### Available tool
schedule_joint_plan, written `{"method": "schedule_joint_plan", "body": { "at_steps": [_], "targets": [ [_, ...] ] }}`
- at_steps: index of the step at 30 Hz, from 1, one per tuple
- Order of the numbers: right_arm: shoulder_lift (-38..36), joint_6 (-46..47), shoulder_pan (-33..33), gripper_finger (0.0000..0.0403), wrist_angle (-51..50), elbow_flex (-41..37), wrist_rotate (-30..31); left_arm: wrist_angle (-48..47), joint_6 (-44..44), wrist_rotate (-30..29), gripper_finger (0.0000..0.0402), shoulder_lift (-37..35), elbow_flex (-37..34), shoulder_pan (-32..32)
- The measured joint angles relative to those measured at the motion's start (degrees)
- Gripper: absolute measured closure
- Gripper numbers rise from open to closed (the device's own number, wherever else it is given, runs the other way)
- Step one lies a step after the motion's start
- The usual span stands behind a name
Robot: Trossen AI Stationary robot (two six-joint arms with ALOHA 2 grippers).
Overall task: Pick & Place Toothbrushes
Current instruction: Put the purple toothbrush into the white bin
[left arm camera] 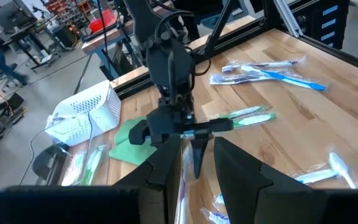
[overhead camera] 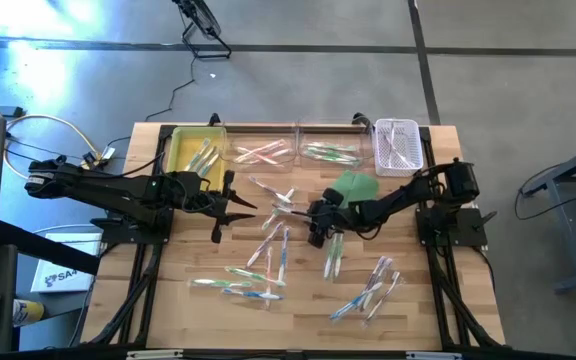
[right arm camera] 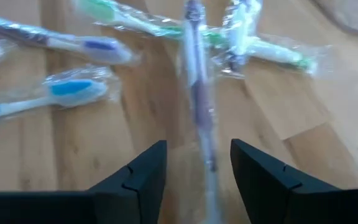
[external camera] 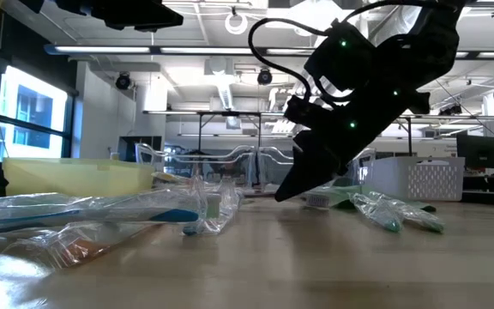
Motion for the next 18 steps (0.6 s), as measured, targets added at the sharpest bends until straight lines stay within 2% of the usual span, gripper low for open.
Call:
{"method": "schedule_joint_plan", "body": {
  "at_steps": [11, 18],
  "targets": [
    [0.0, 1.28, 0.0, 0.0317, -2.23, 0.0, -0.13, -0.02, 0.0, -0.03, 0.0309, 0.0, 0.0, -0.01],
    [-0.03, 1.18, 0.0, 0.0383, -2.2, 0.0, -0.19, -0.04, 0.0, -0.06, 0.0309, 0.0, 0.0, -0.01]
  ]
}}
